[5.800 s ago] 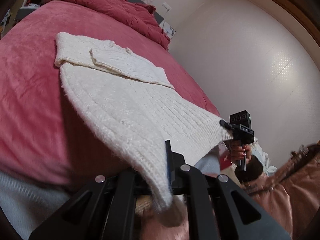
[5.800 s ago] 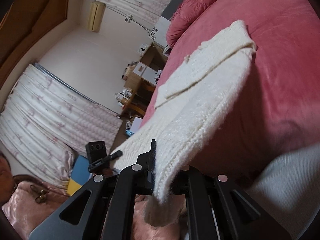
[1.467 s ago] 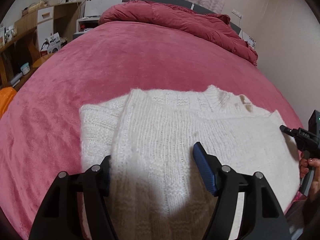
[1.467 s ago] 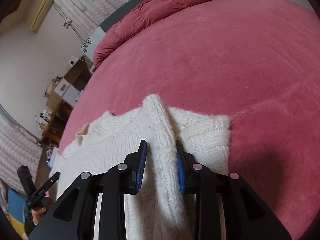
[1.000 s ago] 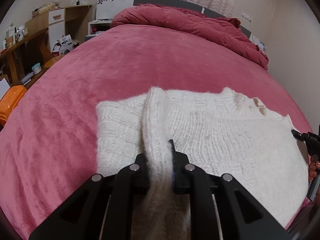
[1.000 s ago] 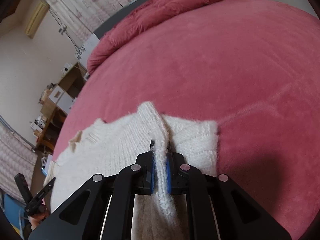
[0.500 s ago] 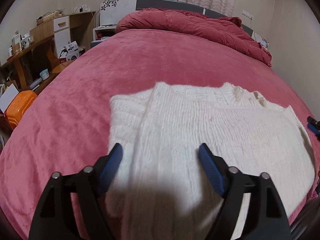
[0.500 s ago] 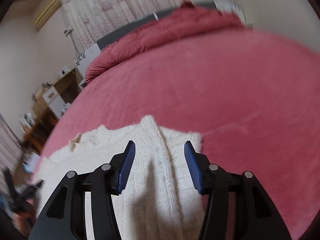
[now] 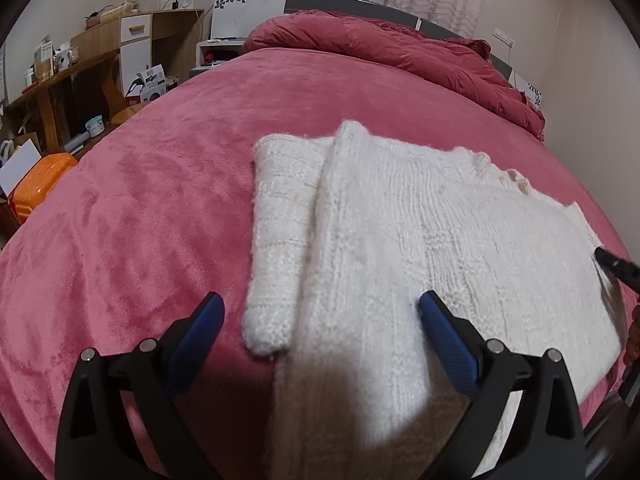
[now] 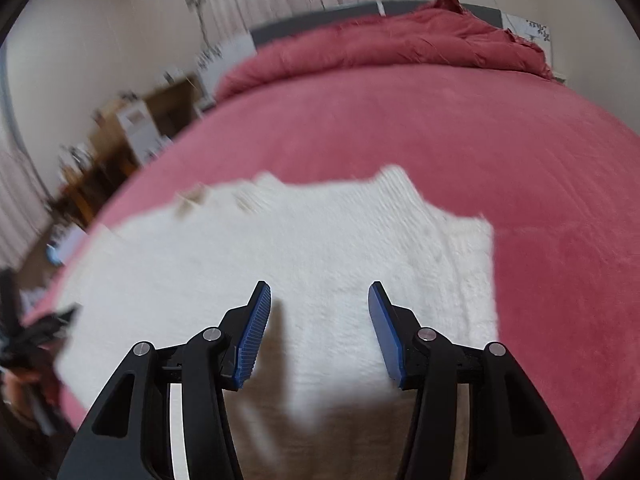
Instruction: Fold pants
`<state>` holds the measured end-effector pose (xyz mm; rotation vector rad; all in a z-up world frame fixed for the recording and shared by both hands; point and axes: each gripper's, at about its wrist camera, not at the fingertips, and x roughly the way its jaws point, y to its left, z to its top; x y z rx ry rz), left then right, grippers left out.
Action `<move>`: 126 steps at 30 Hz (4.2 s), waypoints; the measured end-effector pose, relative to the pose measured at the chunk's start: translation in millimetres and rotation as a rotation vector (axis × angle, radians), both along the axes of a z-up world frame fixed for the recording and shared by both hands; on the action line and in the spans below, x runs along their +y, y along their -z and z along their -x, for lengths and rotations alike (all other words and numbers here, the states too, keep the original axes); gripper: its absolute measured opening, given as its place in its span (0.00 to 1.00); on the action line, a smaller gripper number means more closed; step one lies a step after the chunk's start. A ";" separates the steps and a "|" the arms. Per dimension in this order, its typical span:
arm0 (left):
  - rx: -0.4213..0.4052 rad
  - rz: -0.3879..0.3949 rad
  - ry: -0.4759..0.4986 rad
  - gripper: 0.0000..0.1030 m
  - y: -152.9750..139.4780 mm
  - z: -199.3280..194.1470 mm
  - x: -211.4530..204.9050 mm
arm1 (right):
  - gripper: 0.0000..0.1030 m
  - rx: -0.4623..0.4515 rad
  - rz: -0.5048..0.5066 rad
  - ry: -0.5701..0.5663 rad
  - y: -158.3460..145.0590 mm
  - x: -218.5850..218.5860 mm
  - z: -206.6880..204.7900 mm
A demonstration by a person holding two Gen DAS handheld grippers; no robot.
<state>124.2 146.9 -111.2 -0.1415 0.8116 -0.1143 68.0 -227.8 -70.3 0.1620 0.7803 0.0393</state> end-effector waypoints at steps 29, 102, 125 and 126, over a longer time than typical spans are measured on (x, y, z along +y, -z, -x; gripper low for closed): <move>-0.165 0.123 0.033 0.98 -3.4 57.9 33.1 | 0.83 -0.050 -0.403 0.278 7.6 -77.2 71.3; -0.007 0.206 -0.074 0.98 -2.3 30.1 90.4 | 0.00 -0.001 -0.238 -0.298 -72.4 256.8 -6.9; -0.013 0.496 0.262 0.97 -32.4 22.4 2.2 | 0.34 -0.079 0.121 -0.370 -2.9 205.9 23.9; -0.002 0.499 0.259 0.97 -30.7 20.2 0.0 | 0.34 -0.087 0.170 -0.402 0.4 215.2 28.1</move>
